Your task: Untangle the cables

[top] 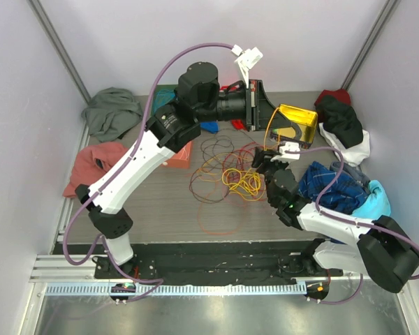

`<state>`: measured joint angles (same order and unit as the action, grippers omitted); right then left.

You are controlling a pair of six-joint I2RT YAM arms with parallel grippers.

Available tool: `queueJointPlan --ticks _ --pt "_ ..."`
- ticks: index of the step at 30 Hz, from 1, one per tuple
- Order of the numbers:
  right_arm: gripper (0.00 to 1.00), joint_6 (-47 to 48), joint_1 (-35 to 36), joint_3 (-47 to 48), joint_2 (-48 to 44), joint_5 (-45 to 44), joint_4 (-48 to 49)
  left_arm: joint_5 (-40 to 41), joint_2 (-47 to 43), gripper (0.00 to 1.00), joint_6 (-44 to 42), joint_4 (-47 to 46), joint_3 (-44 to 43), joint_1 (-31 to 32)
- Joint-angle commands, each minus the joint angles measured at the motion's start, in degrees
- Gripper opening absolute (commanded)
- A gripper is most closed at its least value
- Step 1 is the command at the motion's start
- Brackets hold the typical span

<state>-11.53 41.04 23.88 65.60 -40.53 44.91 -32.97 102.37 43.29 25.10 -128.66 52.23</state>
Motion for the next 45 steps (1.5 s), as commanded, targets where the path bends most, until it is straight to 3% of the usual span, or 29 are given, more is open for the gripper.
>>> queueJointPlan --ticks 1,2,5,8,12,16,19,20,22,26,30,35,45 --pt "0.40 -3.3 -2.1 1.7 0.2 4.2 9.4 -1.9 -2.8 0.00 0.2 -2.5 1.0 0.5" --pt "0.27 -3.7 -2.0 1.4 0.0 4.8 9.8 -1.8 -3.0 0.00 -0.3 -1.8 1.0 0.6" --pt "0.10 -4.3 -2.1 0.4 -2.8 6.0 10.1 -0.6 -3.4 0.00 -2.0 -0.2 1.3 0.4" --pt "0.01 -4.2 -2.0 -0.1 -8.5 4.9 6.9 0.6 -5.2 0.00 -2.8 0.2 5.2 -0.1" --pt "0.01 -4.1 -2.0 2.5 -16.6 4.2 -5.9 4.6 -10.2 0.02 -4.3 -1.8 16.7 -1.7" --pt "0.01 -3.7 -2.0 10.9 -21.1 3.8 -19.7 13.2 -16.0 0.07 -5.8 -3.9 28.6 -3.4" --pt "0.01 -2.9 -2.0 19.2 -20.6 2.7 -31.4 18.6 -17.7 0.29 -7.5 -3.7 35.4 -4.2" --pt "0.01 -2.4 -2.1 21.4 -19.5 1.5 -37.0 22.3 -18.6 0.42 -8.0 -3.4 36.6 -4.3" --pt "0.01 -1.0 -2.0 26.5 -18.4 0.5 -41.0 26.7 -19.3 0.54 -10.3 -2.3 39.5 -4.5" --pt "0.01 1.8 -2.0 37.0 -13.9 -1.3 -54.1 40.0 -20.7 0.99 -13.3 -0.2 42.5 -4.5" --pt "0.01 4.1 -2.1 48.7 -3.9 -3.1 -68.2 50.1 -22.0 1.00 -15.4 3.1 43.1 -4.5" --pt "0.01 4.2 -4.6 59.1 5.9 2.6 -86.8 54.6 -24.4 1.00 -17.0 3.7 45.8 -4.5" --pt "0.01 -1.2 -7.3 56.2 6.5 10.6 -89.6 62.8 -30.0 1.00 -20.1 0.7 53.5 -4.6"
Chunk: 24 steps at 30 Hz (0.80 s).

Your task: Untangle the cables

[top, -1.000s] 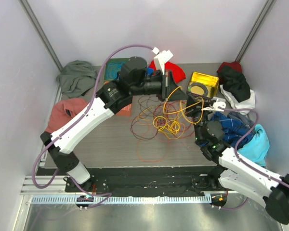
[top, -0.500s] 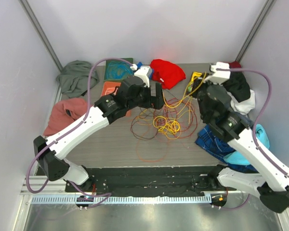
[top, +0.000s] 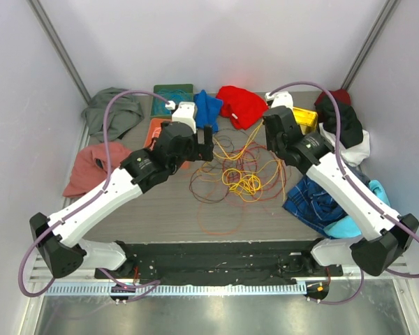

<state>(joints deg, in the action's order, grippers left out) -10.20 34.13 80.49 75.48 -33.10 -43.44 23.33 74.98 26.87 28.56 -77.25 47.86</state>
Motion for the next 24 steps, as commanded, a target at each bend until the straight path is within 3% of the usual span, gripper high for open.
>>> queueJointPlan --ticks 1,8,14,18,24 --pt "0.01 -2.9 -0.4 -0.8 -3.6 3.5 -1.2 7.2 -2.6 1.00 -5.4 -2.5 2.4 -0.3" --pt "0.01 -3.1 -0.3 -0.1 -6.1 3.7 -2.1 9.3 2.0 1.00 -5.4 1.8 2.9 -0.3" --pt "0.01 -2.3 -0.4 0.5 -6.9 3.0 -4.4 4.3 5.6 1.00 -4.7 3.7 1.7 -1.3" --pt "0.01 -2.6 -0.6 1.5 -7.6 3.6 -4.8 3.3 9.7 1.00 -2.4 9.8 -1.5 -1.4" --pt "0.01 -3.2 -6.0 4.5 -3.3 5.1 -4.3 -1.2 4.4 1.00 4.0 4.7 4.6 -1.4"
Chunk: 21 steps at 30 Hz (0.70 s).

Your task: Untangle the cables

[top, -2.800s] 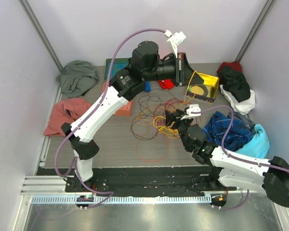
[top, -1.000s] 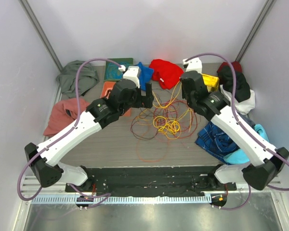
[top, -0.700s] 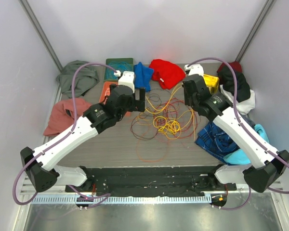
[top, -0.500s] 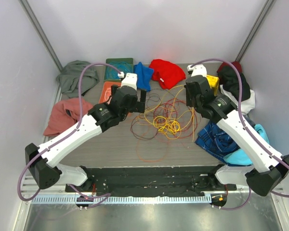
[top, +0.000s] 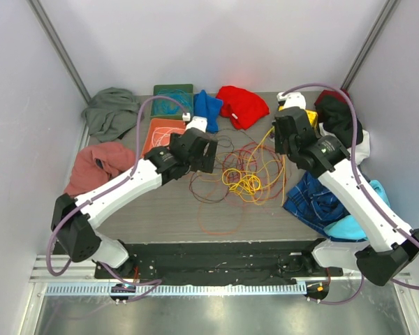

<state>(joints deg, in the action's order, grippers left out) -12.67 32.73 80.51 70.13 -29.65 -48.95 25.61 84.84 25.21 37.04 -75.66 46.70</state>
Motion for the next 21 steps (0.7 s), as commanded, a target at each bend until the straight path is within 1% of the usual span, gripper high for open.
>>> queueJointPlan --ticks 1,2,3,5,9,11,12,15,21 --pt "0.01 -1.1 -6.1 4.9 2.8 3.4 2.4 -6.0 -8.2 1.00 6.6 -5.1 4.6 -0.3" --pt "0.01 -1.5 -9.0 5.4 4.8 3.9 3.2 -7.3 -9.8 1.00 7.4 -6.4 7.3 -0.3" --pt "0.01 -2.3 -10.1 6.9 6.0 4.2 4.4 -9.0 -11.1 1.00 9.5 -8.0 8.8 -0.3" --pt "0.01 -2.8 -12.0 10.6 10.6 3.7 4.9 -13.5 -14.2 1.00 11.3 -11.4 10.8 -0.3" --pt "0.01 -3.1 -15.2 16.9 18.6 1.4 6.8 -19.4 -16.2 1.00 14.1 -13.6 13.9 -0.3" --pt "0.01 -3.0 -16.6 20.7 22.1 0.8 7.5 -20.5 -16.9 1.00 14.5 -13.3 14.6 -0.3" --pt "0.01 -3.2 -17.3 22.0 25.3 0.5 7.5 -20.5 -17.1 1.00 14.5 -13.0 14.9 -0.3" --pt "0.01 -3.3 -19.9 26.4 31.2 0.3 8.1 -20.1 -18.6 1.00 14.4 -12.0 16.2 -0.3" --pt "0.01 -4.3 -23.5 31.5 38.5 -1.2 10.5 -18.0 -21.9 1.00 13.4 -12.0 19.6 -0.3"
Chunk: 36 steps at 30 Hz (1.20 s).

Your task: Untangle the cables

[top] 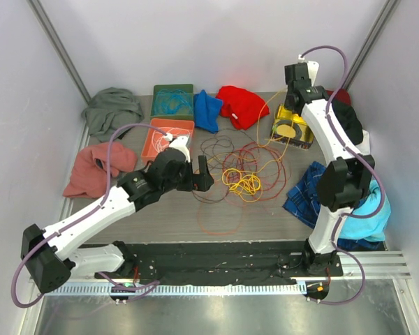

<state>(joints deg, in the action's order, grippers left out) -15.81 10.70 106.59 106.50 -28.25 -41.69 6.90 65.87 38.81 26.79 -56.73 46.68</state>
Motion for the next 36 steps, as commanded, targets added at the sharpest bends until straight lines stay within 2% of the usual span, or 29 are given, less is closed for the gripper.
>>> queueJointPlan --ticks 1,6,16,24,27,32,36 --pt "0.01 -1.1 -2.0 6.2 4.0 -2.9 3.2 0.9 -2.9 1.00 -0.5 -1.6 0.6 -0.3" --pt "0.01 -1.6 -3.9 9.3 7.7 -3.4 3.6 1.3 -2.2 1.00 -2.4 -0.3 0.5 -0.3" --pt "0.01 -3.0 -9.7 10.7 8.9 -3.1 6.3 0.5 0.3 1.00 -3.5 -0.4 0.2 -0.3" --pt "0.01 -3.1 -10.0 12.9 14.5 -2.6 11.6 0.8 2.2 1.00 -3.7 1.6 -0.9 -0.3" --pt "0.01 -2.4 -10.0 11.8 15.8 -3.0 15.4 1.6 2.6 1.00 -3.7 1.8 -0.9 -0.3" --pt "0.01 -1.1 -10.0 2.8 15.3 -4.2 26.7 2.9 3.7 1.00 -3.6 1.3 -0.9 -0.3" --pt "0.01 -0.5 -10.0 -2.8 15.1 -4.5 32.2 3.1 5.1 1.00 -3.0 0.4 -1.3 -0.3"
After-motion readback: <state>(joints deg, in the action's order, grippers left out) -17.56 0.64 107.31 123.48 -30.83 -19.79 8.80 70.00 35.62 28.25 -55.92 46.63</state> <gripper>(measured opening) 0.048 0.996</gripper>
